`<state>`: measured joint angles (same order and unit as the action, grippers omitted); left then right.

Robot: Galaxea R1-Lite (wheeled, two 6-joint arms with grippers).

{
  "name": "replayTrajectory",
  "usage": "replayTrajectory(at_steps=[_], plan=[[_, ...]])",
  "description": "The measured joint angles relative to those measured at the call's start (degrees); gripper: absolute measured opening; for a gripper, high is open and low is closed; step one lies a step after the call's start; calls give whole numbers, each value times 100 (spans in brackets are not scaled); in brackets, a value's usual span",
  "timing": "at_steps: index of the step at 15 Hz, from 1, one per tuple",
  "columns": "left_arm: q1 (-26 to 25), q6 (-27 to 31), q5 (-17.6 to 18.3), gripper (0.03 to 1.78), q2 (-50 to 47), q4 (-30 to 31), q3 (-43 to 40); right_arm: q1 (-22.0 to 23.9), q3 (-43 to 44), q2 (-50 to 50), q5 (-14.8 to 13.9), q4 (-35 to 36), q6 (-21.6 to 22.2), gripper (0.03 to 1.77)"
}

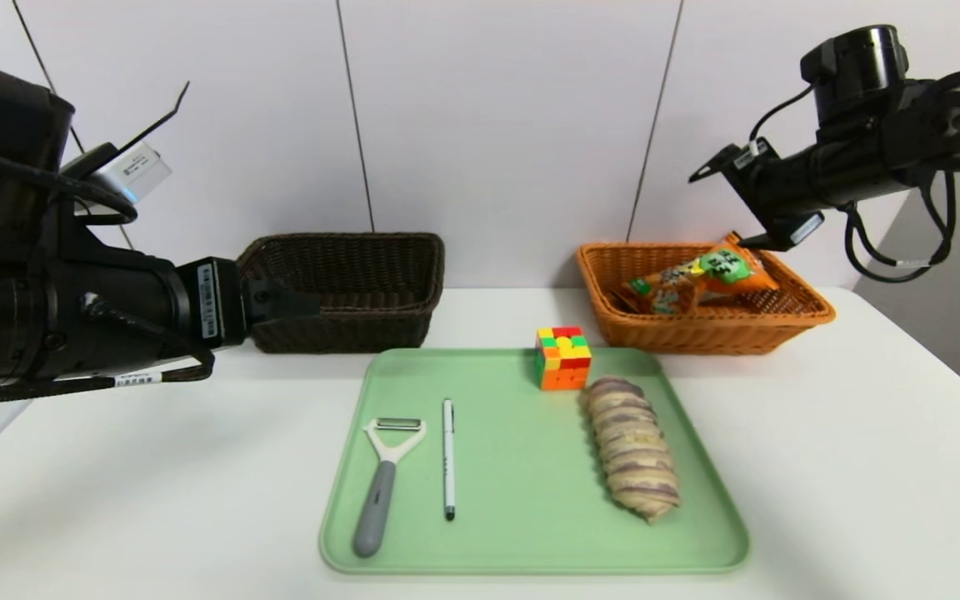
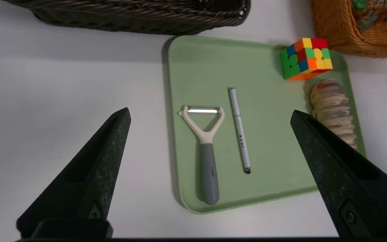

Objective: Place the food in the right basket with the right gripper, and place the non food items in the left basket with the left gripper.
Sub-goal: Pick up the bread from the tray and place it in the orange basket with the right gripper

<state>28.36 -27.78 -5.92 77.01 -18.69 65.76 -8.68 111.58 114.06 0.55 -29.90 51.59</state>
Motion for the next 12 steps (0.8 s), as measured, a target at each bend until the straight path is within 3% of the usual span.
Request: replayTrajectory(at_steps=[6,12], plan=[[354,11,4,169,-223,4,-305,-1137,-122,-542,-28,-1740,-1474,169],[369,2,9,169,-430,-11,-457,-1949,-425,-555,13,-2433,-1782,169]])
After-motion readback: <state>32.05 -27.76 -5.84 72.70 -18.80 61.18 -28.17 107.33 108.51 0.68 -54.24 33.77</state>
